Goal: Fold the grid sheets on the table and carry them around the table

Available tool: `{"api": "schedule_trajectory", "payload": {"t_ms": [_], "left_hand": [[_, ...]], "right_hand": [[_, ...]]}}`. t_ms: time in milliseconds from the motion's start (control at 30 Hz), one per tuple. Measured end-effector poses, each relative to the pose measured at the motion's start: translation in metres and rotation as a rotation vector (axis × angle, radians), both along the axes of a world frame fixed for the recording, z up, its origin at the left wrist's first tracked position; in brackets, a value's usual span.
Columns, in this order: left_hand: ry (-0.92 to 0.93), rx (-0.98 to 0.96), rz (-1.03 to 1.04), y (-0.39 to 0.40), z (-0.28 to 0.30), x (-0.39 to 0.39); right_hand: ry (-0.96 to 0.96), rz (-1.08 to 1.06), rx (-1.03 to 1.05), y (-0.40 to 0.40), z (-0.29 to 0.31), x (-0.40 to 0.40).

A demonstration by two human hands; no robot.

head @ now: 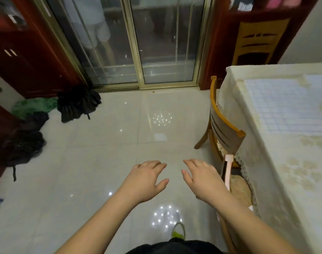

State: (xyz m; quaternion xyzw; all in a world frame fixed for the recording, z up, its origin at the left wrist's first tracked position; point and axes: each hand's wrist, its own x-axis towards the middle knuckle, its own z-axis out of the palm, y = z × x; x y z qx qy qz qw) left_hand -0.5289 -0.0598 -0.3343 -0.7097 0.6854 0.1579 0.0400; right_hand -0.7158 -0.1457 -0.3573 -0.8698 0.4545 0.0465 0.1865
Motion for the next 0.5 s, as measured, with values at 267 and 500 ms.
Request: {"api": "schedule_trajectory", "payload": {"t_ms": [267, 500], "left_hand": [[0.033, -0.017, -0.114, -0.103, -0.002, 0.035], [0.068, -0.030, -0.283, -0.211, -0.017, 0.078]], "right_hand": [[-0.013, -0.125, -0.047, -0.082, 0.008, 0.022], [0.007, -0.292, -0.077, -0.152, 0.000, 0.056]]}}
